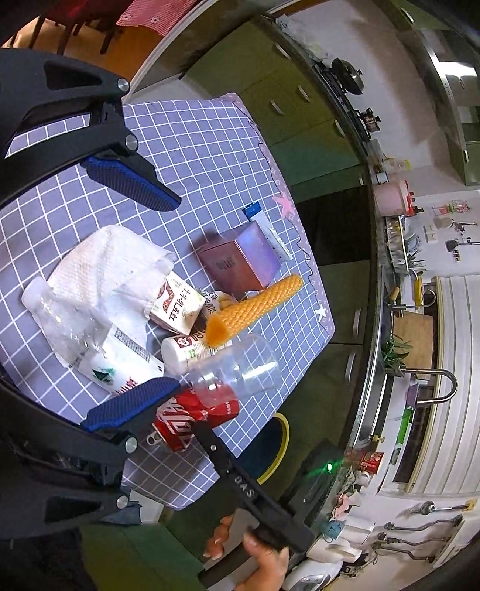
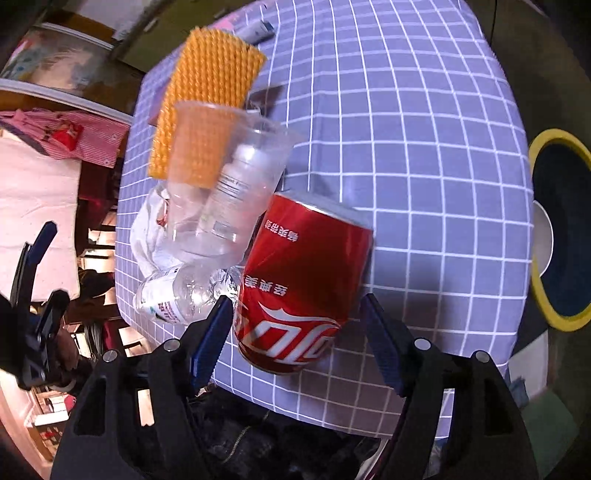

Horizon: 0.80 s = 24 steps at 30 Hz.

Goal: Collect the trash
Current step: 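Grasp the red Coca-Cola can with the right gripper, then carry the cola can over the bin and open the right gripper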

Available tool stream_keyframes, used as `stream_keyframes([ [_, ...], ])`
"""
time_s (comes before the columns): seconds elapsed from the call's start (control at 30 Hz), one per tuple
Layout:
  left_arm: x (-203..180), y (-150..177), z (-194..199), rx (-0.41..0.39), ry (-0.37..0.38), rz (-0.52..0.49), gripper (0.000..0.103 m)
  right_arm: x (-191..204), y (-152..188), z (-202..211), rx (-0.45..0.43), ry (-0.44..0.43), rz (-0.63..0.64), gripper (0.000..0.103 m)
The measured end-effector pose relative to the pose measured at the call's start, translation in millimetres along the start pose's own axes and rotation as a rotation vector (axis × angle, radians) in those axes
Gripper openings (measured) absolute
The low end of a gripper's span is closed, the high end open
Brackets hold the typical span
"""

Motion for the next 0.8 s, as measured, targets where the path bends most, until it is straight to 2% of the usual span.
stream_keyframes([
  [0.13,1,5,-2,-0.007,0.022,0.0,0.087,5,-1,-11,0.012,0.05,0.002,0.075],
  [0.37,2,12,-2,-0.004,0.023,-0.015,0.087,9,-16,-41,0.025,0.124,0.001,0.075],
  [0.53,4,13,-3,0.001,0.021,-0.012,0.088,12,-20,-62,0.035,0.194,0.054,0.075],
  [0.8,3,13,-8,0.013,0.025,-0.022,0.088,15,-8,-66,0.019,0.212,0.119,0.073],
])
Point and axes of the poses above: each gripper's, at about its wrist camera, not at the fingertips, and z roughly against the way its jaws point, x to its left, y to its underside, the point moved 9 cm from there along -z, roughly the way its jaws point, and after that the axes turned 10 degrees about -z, right-handed, at the moved point
